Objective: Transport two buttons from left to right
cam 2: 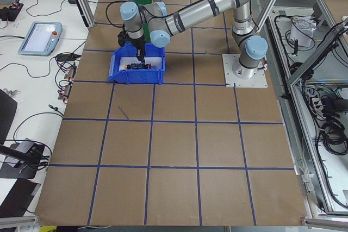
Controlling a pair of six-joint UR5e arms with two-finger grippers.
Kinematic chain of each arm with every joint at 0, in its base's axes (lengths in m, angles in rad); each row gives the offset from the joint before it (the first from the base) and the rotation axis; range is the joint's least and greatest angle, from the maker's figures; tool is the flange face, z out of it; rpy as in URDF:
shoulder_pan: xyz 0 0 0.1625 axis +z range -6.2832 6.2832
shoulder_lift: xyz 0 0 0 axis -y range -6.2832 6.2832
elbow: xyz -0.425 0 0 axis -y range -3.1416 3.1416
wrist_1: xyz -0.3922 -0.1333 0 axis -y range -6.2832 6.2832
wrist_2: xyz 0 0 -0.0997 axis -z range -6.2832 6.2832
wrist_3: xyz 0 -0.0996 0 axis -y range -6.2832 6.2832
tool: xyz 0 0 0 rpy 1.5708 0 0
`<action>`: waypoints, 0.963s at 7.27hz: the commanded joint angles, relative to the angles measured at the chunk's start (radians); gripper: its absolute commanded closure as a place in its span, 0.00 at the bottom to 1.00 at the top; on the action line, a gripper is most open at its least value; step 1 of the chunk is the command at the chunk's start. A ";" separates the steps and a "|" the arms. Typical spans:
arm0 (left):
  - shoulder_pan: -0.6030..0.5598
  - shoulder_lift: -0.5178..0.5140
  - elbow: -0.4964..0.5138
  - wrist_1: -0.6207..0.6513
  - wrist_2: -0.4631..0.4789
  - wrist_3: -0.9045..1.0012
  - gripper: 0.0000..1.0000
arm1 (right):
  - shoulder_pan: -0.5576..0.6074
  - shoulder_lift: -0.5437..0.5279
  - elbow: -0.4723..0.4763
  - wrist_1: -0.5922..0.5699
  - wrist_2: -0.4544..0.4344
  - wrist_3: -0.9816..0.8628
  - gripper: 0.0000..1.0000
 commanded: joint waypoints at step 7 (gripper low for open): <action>0.000 -0.108 0.017 0.118 -0.040 -0.007 0.38 | -0.005 0.135 -0.020 -0.161 -0.003 0.044 0.00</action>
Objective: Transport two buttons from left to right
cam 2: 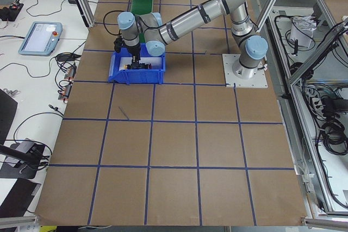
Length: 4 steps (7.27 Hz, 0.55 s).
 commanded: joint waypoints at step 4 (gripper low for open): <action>0.001 -0.012 -0.027 0.048 0.000 0.001 0.37 | 0.000 0.128 -0.128 -0.030 -0.002 -0.006 0.00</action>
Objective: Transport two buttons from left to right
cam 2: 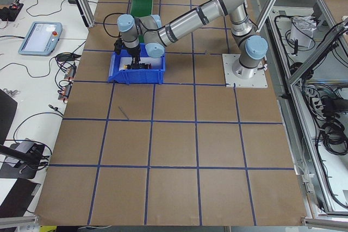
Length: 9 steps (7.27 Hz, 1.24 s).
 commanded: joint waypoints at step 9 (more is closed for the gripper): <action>-0.003 0.023 0.006 0.031 0.004 0.013 0.99 | -0.002 0.111 -0.092 -0.007 0.001 -0.007 0.00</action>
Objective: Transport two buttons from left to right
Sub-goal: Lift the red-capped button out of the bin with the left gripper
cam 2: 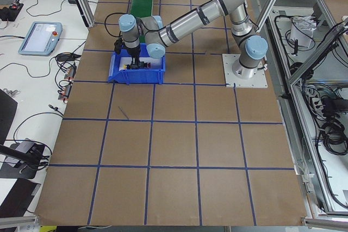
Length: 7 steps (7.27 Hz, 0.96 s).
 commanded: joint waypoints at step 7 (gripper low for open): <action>-0.002 0.241 0.098 -0.336 0.045 0.002 0.97 | -0.002 0.072 -0.031 -0.053 0.011 -0.018 0.00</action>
